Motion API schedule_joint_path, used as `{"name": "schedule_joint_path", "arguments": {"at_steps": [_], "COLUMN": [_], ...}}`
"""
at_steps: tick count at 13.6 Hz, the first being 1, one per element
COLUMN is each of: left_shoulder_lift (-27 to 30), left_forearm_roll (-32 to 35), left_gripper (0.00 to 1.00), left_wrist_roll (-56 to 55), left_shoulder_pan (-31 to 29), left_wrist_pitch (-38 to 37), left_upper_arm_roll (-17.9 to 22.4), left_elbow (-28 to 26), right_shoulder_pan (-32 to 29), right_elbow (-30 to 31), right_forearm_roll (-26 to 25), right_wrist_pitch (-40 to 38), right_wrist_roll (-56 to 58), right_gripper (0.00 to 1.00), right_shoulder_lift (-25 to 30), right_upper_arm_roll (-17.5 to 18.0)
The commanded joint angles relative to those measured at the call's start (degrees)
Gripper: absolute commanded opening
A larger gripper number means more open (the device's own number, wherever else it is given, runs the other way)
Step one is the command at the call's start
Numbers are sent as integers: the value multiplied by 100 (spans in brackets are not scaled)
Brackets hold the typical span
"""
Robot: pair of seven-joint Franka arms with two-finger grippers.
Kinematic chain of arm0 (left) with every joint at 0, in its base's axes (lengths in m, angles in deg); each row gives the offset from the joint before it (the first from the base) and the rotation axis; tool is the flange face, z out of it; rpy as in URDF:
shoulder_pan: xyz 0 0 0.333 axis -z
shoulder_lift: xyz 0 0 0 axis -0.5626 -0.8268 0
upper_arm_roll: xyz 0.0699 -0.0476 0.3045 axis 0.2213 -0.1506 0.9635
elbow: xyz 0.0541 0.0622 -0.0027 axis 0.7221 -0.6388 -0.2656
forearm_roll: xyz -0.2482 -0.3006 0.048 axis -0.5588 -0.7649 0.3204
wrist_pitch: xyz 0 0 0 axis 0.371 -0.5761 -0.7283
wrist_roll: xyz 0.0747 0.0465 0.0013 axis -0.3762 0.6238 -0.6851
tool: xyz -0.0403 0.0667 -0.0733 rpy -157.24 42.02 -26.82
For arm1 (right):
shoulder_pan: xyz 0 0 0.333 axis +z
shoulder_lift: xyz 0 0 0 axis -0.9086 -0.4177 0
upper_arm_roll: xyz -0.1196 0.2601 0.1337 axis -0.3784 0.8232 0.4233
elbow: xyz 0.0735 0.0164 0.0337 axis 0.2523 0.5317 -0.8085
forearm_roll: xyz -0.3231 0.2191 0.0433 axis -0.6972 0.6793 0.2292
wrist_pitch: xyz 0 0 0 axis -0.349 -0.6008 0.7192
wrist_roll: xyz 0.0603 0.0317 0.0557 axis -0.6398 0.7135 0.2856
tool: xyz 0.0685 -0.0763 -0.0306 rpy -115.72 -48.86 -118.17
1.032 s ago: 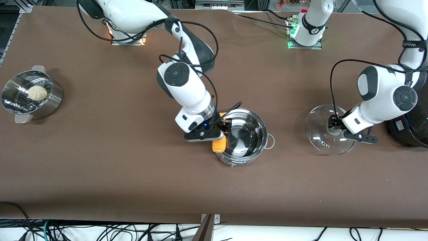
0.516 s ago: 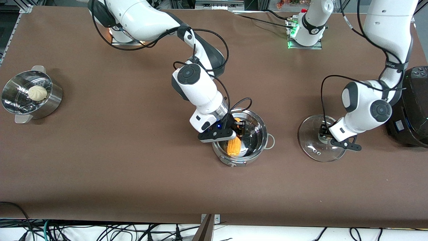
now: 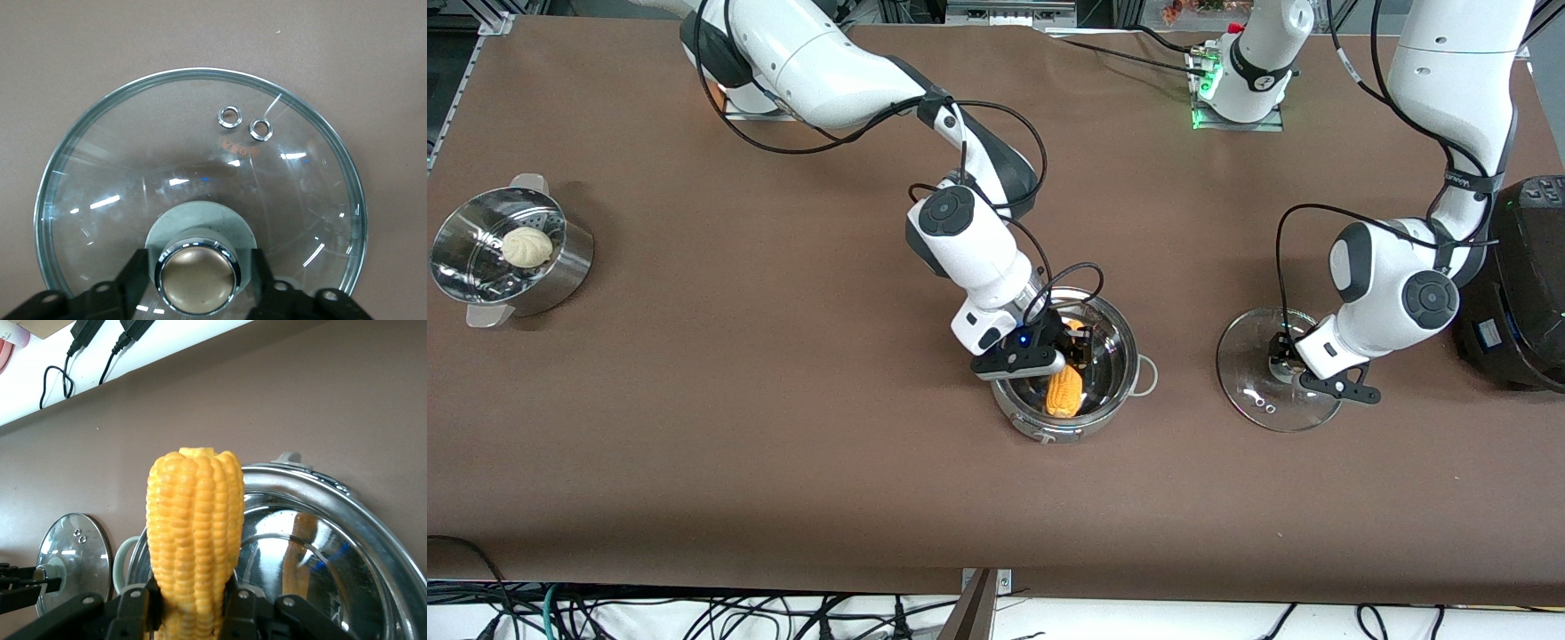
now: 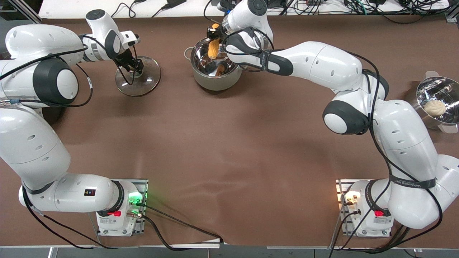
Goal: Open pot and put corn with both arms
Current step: 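Drop the corn into the pot while the left gripper sets the lid down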
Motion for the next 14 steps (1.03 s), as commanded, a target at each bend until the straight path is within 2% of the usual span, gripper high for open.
{"name": "schedule_joint_path", "arguments": {"at_steps": [1, 3, 4, 5, 9, 10, 11, 13, 14], "left_shoulder_lift": [77, 488, 847, 1251, 2500, 2590, 2713, 3046, 3109], "left_forearm_roll": [22, 48, 57, 57, 57, 57, 57, 57, 66], "left_gripper": [100, 100, 100, 100, 100, 100, 100, 100, 100], "left_wrist_roll": [-12, -12, -12, -3, -3, -3, -3, -12, -12], "left_shoulder_pan": [7, -19, -37, -54, -72, -81, -142, -274, -274], "left_wrist_pitch": [-48, -74, -127, -145, -294, -294, -312, -757, -1265], "left_upper_arm_roll": [13, 13, 13, 13, 13, 13, 13, 57, 144], "left_elbow": [17, -403, -649, -930, -1521, -1531, -1531, -1374, -1051], "right_shoulder_pan": [8, 16, 17, 17, 113, 131, 157, 192, 192], "right_elbow": [-272, -210, -149, -97, -17, 44, 79, 89, 89], "right_forearm_roll": [-6, 3, -6, -6, -41, -41, -50, -146, -146], "right_wrist_pitch": [32, 32, 49, 84, 181, 242, 269, 260, 252], "right_wrist_roll": [-62, -62, -62, -62, -62, -71, -71, -88, -89], "right_gripper": [0, 2, 21, 28, 36, 49, 99, 100, 100], "right_shoulder_lift": [-150, -159, -159, -176, -317, -326, -326, -317, -308], "right_upper_arm_roll": [22, 22, 13, 13, 5, -4, -22, -22, -22]}}
